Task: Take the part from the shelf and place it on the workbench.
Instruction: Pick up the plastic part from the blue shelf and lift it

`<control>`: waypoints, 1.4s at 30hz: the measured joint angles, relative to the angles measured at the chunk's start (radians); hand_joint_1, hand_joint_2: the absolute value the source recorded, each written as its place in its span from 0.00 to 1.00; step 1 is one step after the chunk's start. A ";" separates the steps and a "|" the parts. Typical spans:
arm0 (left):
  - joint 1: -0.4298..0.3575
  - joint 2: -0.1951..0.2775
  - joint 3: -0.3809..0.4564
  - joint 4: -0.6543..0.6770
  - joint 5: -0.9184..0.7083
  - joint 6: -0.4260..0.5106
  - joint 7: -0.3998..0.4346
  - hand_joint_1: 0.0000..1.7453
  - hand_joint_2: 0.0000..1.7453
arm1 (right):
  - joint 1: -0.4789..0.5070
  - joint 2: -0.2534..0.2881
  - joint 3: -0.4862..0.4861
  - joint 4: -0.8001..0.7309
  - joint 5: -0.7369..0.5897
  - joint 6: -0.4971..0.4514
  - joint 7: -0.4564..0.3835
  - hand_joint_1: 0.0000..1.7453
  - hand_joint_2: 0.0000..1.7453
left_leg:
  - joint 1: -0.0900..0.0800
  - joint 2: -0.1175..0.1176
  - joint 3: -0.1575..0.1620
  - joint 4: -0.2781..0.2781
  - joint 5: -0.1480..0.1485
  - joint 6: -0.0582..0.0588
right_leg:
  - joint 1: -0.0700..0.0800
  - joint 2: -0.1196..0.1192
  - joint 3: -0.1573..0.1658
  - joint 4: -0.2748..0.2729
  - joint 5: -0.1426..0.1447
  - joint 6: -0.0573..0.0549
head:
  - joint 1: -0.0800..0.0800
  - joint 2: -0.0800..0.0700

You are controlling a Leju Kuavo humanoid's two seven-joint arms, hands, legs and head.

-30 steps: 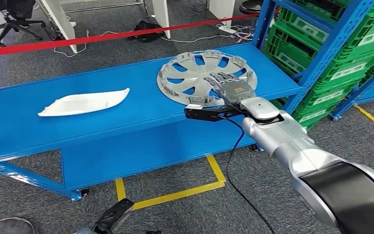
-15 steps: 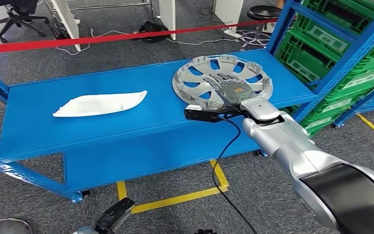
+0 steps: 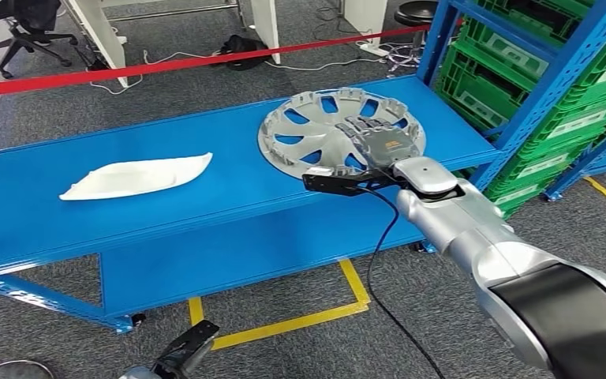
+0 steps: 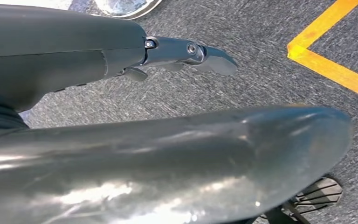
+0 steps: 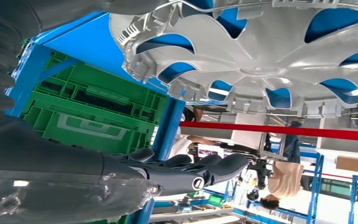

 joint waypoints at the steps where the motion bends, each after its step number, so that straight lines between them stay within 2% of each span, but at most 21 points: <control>1: 0.000 0.000 0.000 0.000 0.000 0.000 0.000 0.00 0.75 | 0.000 0.000 0.000 0.000 -0.001 -0.001 0.000 0.00 1.00 | 0.001 0.000 0.000 -0.001 0.000 -0.007 | 0.001 0.000 -0.001 0.000 0.000 -0.002 | 0.000 0.000; 2: 0.000 0.000 0.000 0.000 0.000 0.000 0.000 0.00 1.00 | 0.000 0.000 0.000 0.000 -0.002 -0.002 0.000 0.00 1.00 | 0.002 0.000 0.000 -0.002 0.001 -0.014 | 0.001 0.000 -0.001 0.000 0.000 -0.003 | 0.000 0.000; 3: 0.000 -0.001 0.000 0.000 0.000 0.001 0.000 0.00 1.00 | 0.000 0.000 0.000 0.000 -0.003 -0.002 0.000 0.00 1.00 | 0.002 0.000 0.000 -0.002 0.001 -0.018 | 0.001 -0.001 -0.001 0.000 0.001 -0.004 | 0.000 0.000; 6: 0.000 -0.001 0.000 0.000 -0.003 0.001 0.003 0.00 1.00 | 0.000 0.000 0.000 0.000 -0.004 0.001 0.000 0.00 1.00 | 0.002 0.000 0.000 -0.003 0.001 -0.021 | 0.001 -0.002 0.000 0.000 0.002 -0.004 | 0.001 0.000; 19: -0.001 -0.002 -0.002 0.000 -0.005 0.001 0.004 0.00 1.00 | 0.001 0.003 0.006 0.009 -0.019 0.116 0.026 0.00 1.00 | -0.002 0.000 0.000 -0.002 0.003 -0.018 | -0.004 -0.003 0.003 -0.004 0.007 0.000 | 0.001 0.000; 42: -0.003 -0.010 -0.019 0.000 -0.007 -0.002 0.003 0.00 1.00 | 0.055 0.012 0.014 0.057 -0.018 0.152 0.062 0.00 1.00 | -0.002 0.000 -0.001 -0.002 0.003 -0.018 | -0.004 -0.003 0.003 -0.005 0.008 0.000 | 0.001 0.000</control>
